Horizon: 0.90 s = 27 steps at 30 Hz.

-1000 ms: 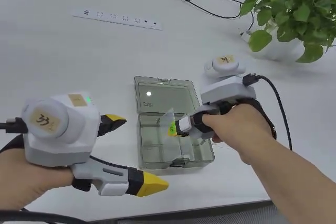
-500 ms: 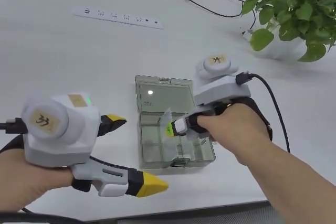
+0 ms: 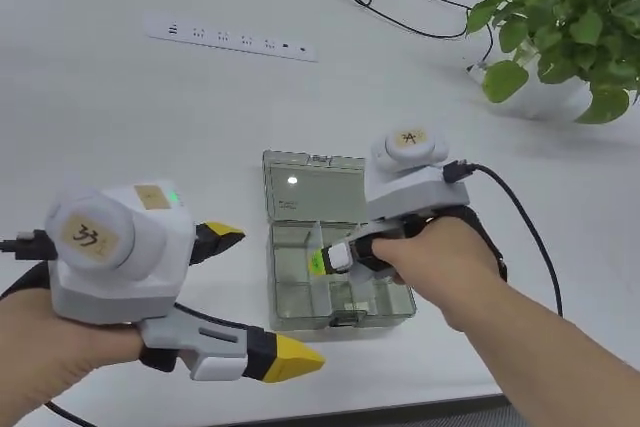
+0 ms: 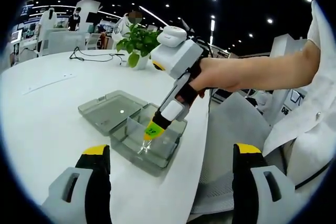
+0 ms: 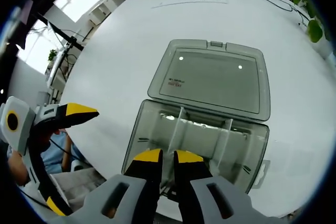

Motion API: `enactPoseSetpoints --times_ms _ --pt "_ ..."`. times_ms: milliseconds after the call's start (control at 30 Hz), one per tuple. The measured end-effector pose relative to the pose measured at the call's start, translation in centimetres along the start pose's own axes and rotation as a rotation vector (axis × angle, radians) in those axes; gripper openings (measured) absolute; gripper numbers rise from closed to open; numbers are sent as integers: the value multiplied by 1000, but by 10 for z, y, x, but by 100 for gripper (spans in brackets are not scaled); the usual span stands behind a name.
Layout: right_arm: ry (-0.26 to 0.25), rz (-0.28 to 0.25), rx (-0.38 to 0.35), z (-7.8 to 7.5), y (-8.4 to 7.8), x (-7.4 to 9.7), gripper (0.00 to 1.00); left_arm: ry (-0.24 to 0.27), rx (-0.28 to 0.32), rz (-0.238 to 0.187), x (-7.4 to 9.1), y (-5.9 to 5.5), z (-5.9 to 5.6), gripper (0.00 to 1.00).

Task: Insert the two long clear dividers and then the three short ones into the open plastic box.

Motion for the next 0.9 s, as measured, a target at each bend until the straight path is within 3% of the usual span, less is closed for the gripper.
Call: enactPoseSetpoints --times_ms 467,900 --pt "46 -21 8 -1 -2 -2 11 13 1 5 1 0 0 99" --pt "141 -67 -15 5 1 10 16 42 10 9 4 5 -3 99"
Point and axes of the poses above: the centre of the closed fingertips' face, and the gripper's own axes: x roughly backward along the fingers, z roughly to its left, y roughly out of its top, the point moved 5 cm from there along x, roughly backward along the fingers, and after that the axes turned 14 degrees about -x, right-handed, at the moved point
